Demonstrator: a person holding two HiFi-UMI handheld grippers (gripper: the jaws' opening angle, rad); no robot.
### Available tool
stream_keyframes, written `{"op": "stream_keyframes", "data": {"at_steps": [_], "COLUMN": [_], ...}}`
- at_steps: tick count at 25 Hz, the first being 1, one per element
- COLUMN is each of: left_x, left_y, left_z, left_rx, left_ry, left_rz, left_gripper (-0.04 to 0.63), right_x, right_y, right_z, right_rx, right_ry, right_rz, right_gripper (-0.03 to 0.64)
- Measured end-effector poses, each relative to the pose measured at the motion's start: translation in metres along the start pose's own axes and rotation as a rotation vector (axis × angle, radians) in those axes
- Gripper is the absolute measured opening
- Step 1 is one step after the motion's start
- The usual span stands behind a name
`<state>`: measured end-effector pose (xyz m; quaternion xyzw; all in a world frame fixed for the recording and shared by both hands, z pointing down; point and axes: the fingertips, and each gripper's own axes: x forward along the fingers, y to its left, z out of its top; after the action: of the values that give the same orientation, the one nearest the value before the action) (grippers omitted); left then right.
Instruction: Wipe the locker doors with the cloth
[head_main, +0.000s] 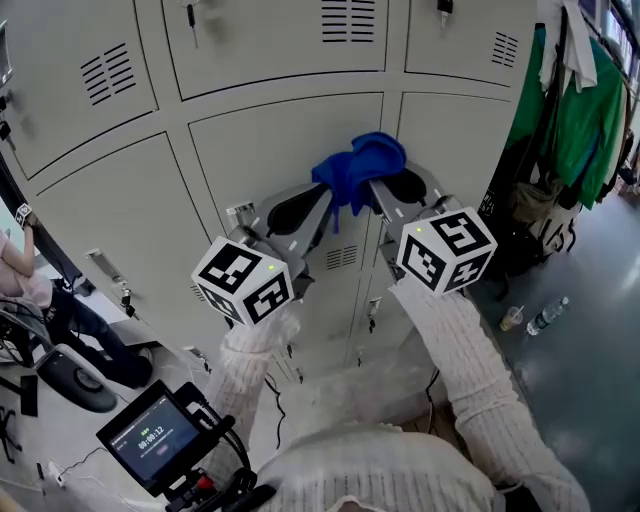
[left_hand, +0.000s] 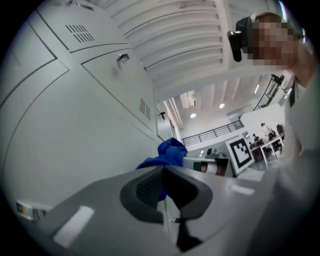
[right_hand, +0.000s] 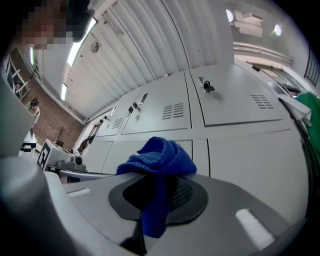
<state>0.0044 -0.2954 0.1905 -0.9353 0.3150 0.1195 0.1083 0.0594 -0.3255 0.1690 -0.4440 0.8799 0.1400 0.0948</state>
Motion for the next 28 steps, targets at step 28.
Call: {"op": "stream_keyframes", "data": {"at_steps": [28], "left_x": [0.001], "left_y": [0.022], "left_z": [0.013], "left_rx": [-0.062], "left_ry": [-0.025], "left_rz": [-0.016], "left_gripper": [0.006], "right_x": [0.015], "right_y": [-0.033], "right_z": [0.015], "right_rx": [0.027], "right_ry": [-0.115], "right_rz": [-0.035], "right_gripper": [0.049]}}
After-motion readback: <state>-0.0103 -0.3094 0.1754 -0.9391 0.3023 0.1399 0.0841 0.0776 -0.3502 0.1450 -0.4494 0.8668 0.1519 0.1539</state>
